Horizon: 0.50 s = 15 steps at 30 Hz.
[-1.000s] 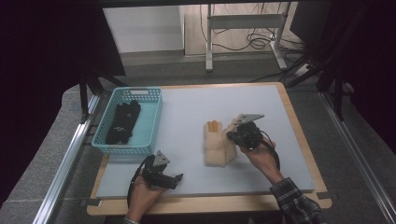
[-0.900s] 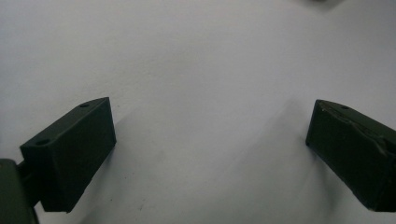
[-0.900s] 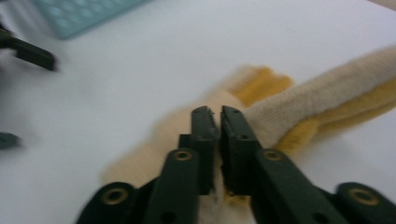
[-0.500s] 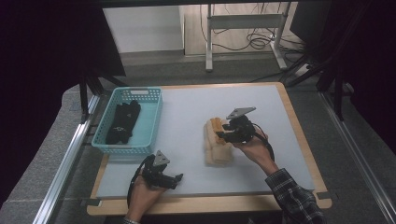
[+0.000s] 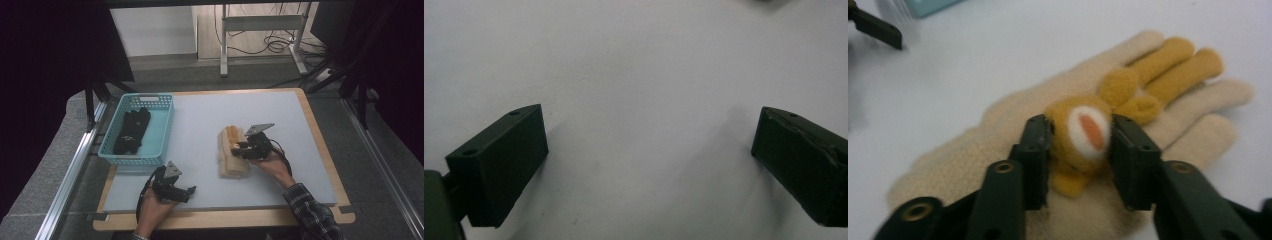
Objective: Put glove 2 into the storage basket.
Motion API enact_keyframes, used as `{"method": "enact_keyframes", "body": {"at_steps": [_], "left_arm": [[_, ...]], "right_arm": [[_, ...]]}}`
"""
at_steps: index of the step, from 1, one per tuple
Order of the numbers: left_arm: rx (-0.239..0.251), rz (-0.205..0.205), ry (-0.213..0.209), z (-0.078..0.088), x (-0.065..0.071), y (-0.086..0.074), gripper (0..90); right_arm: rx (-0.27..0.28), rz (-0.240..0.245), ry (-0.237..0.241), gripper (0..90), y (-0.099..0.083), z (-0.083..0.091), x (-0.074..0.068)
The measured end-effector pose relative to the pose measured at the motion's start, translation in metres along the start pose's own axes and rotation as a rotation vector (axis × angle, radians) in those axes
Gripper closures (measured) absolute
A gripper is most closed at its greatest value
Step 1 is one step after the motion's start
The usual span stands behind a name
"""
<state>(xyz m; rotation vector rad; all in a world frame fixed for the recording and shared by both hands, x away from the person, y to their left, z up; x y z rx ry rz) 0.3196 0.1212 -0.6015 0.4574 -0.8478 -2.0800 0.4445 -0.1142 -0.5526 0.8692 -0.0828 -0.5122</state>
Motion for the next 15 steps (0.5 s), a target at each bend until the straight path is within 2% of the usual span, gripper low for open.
{"method": "enact_keyframes", "body": {"at_steps": [2,5,7,12,15], "left_arm": [[0.000,0.000,0.000,0.000,0.000,0.000,2.1],[-0.001,0.000,0.000,0.000,0.000,0.000,2.1],[-0.001,0.000,0.000,0.000,0.000,0.000,2.1],[0.000,-0.001,0.001,0.000,0.000,0.000,2.1],[0.000,-0.001,0.001,0.000,0.000,0.000,2.1]], "right_arm": [[0.016,0.000,-0.001,63.7,0.006,0.007,-0.003],[0.021,0.007,-0.028,63.8,0.016,0.018,-0.009],[0.019,0.009,-0.022,63.7,0.022,0.022,-0.016],[-0.059,0.060,-0.066,63.2,0.023,0.008,-0.028],[-0.100,0.050,-0.071,59.9,0.015,-0.004,-0.025]]}}
Point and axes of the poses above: each handheld gripper's, and its own axes: z roughly backward along the jaws, y roughly out of its top, x roughly to its right, the point moved 7 cm from there along -z, roughly forward along the jaws, and after that the axes turned 5 degrees about y, right-handed, at the moved point
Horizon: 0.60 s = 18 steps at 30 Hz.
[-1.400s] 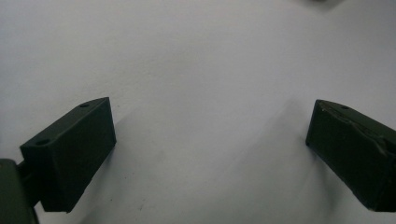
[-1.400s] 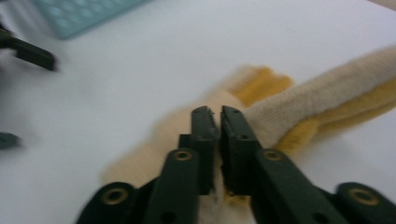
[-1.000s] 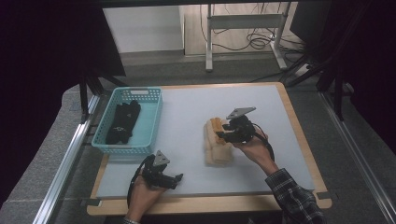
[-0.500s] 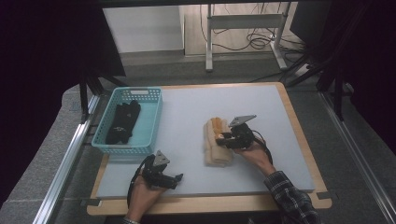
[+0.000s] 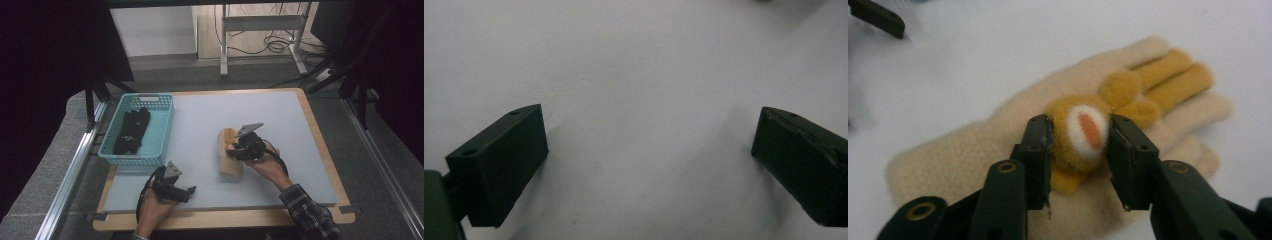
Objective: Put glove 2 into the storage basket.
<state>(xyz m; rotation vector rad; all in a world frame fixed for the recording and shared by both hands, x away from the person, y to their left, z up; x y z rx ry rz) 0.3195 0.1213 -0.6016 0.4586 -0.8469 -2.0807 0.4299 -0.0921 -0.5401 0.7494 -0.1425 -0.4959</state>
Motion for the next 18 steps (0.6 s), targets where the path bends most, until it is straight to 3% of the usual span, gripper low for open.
{"method": "enact_keyframes", "body": {"at_steps": [4,6,9,11,15,18], "left_arm": [[0.000,0.000,0.000,0.000,0.000,0.000,2.1],[0.000,0.000,0.000,0.000,0.000,0.000,2.1],[0.000,0.000,0.000,0.000,0.000,0.000,2.1],[0.000,0.000,0.000,0.000,0.000,0.000,2.1],[0.000,0.000,0.000,0.000,0.000,0.000,2.1],[0.000,0.000,0.000,0.000,0.000,0.000,2.1]], "right_arm": [[0.015,-0.001,-0.002,49.2,-0.001,0.001,0.000],[0.047,-0.001,-0.022,45.8,0.003,0.011,0.004],[0.086,-0.043,-0.026,45.3,0.005,0.028,0.011],[0.085,-0.062,-0.028,50.1,0.000,0.037,0.016],[0.056,-0.101,-0.028,75.8,-0.021,0.045,0.019],[0.036,-0.119,-0.002,85.3,-0.041,0.043,0.015]]}}
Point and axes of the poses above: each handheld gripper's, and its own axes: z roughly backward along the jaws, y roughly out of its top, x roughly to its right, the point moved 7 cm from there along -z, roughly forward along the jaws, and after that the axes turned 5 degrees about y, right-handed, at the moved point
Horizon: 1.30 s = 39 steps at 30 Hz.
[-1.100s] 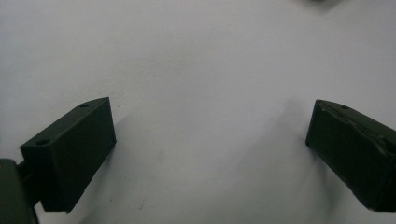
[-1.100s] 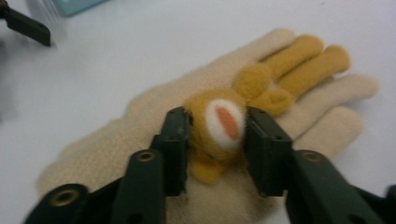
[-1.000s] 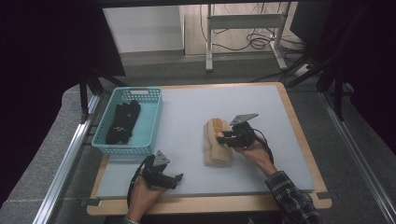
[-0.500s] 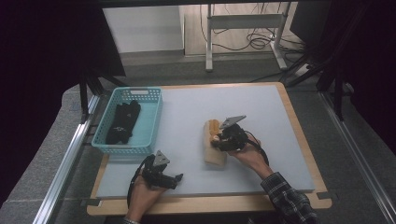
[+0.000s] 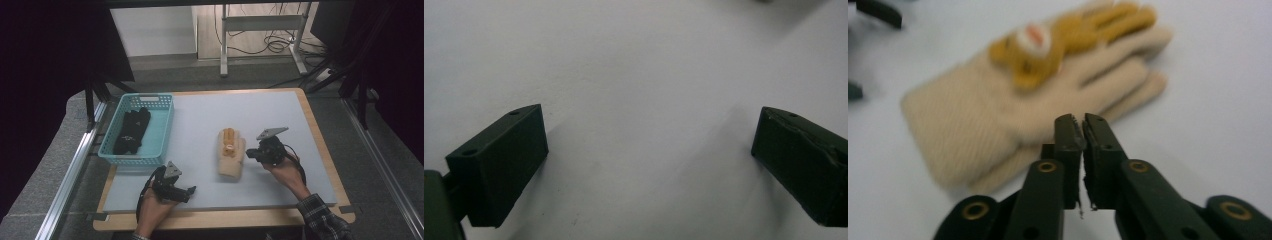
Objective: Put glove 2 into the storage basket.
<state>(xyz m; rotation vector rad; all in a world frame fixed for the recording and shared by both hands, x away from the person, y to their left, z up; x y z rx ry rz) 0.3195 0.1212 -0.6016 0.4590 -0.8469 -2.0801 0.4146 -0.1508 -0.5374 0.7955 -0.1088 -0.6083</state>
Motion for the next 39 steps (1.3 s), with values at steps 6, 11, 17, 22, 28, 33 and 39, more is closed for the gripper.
{"method": "enact_keyframes", "body": {"at_steps": [6,11,17,22,28,33,39], "left_arm": [[0.003,0.004,0.001,0.000,0.000,0.000,2.1],[0.003,0.003,0.001,0.000,0.000,0.000,2.1],[0.006,0.007,0.001,0.000,0.000,0.000,2.1],[0.007,0.008,0.001,0.000,0.001,0.000,2.1],[0.007,0.009,0.003,0.000,0.001,0.000,2.1],[0.007,0.010,0.005,0.000,0.001,0.000,2.0],[0.007,0.013,0.007,-0.001,0.001,0.000,2.0]], "right_arm": [[-0.022,0.019,0.039,86.5,-0.028,-0.016,-0.013],[-0.021,0.046,0.051,86.0,-0.028,-0.030,-0.024],[-0.019,0.065,0.084,84.4,-0.018,-0.045,-0.040],[-0.017,0.092,0.104,81.9,-0.006,-0.064,-0.058],[-0.023,0.140,0.087,80.1,0.001,-0.073,-0.069],[0.005,0.131,0.055,73.8,-0.001,-0.052,-0.058],[0.031,0.075,-0.011,57.5,-0.013,-0.021,-0.032]]}}
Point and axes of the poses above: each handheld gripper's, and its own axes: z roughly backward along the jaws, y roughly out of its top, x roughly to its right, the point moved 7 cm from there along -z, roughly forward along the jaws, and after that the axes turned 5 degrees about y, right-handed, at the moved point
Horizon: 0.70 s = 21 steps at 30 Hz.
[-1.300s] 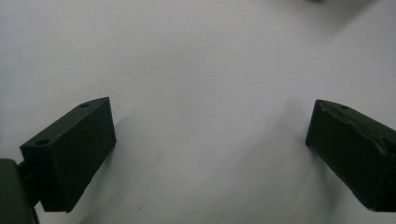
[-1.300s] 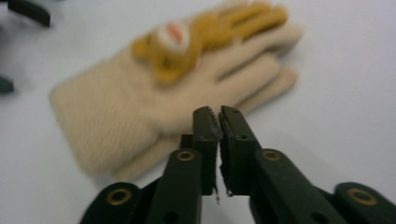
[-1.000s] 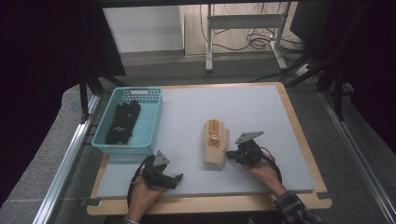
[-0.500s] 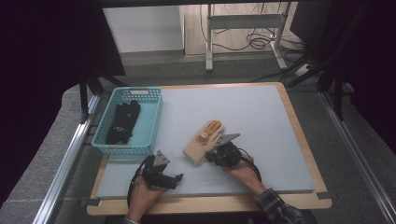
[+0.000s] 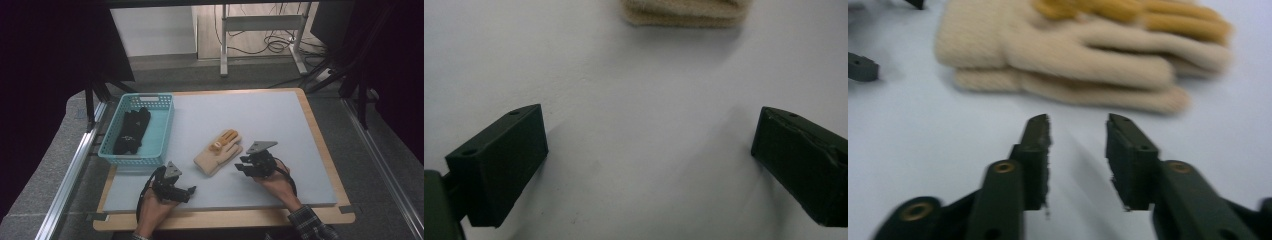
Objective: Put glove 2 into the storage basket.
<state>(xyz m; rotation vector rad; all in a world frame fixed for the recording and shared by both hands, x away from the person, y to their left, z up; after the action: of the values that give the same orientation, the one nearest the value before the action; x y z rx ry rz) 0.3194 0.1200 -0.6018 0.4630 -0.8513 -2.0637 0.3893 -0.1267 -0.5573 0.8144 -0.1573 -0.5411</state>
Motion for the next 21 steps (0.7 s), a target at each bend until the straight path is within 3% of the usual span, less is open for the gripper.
{"method": "enact_keyframes", "body": {"at_steps": [8,12,17,19,21], "left_arm": [[-0.006,0.002,-0.003,0.000,0.000,0.000,2.0],[-0.008,0.001,-0.003,0.000,0.000,0.000,2.0],[-0.008,0.001,-0.005,0.000,0.000,0.000,1.7],[-0.008,0.002,-0.005,0.000,0.000,0.000,1.8],[-0.010,0.003,-0.006,0.000,-0.001,0.001,1.7]], "right_arm": [[0.008,-0.063,-0.121,36.1,-0.030,0.033,0.031],[0.025,-0.129,-0.167,26.9,-0.049,0.046,0.047],[0.025,-0.179,-0.232,23.7,-0.072,0.055,0.062],[0.050,-0.193,-0.233,22.2,-0.073,0.058,0.064],[0.032,-0.188,-0.236,21.8,-0.074,0.057,0.064]]}}
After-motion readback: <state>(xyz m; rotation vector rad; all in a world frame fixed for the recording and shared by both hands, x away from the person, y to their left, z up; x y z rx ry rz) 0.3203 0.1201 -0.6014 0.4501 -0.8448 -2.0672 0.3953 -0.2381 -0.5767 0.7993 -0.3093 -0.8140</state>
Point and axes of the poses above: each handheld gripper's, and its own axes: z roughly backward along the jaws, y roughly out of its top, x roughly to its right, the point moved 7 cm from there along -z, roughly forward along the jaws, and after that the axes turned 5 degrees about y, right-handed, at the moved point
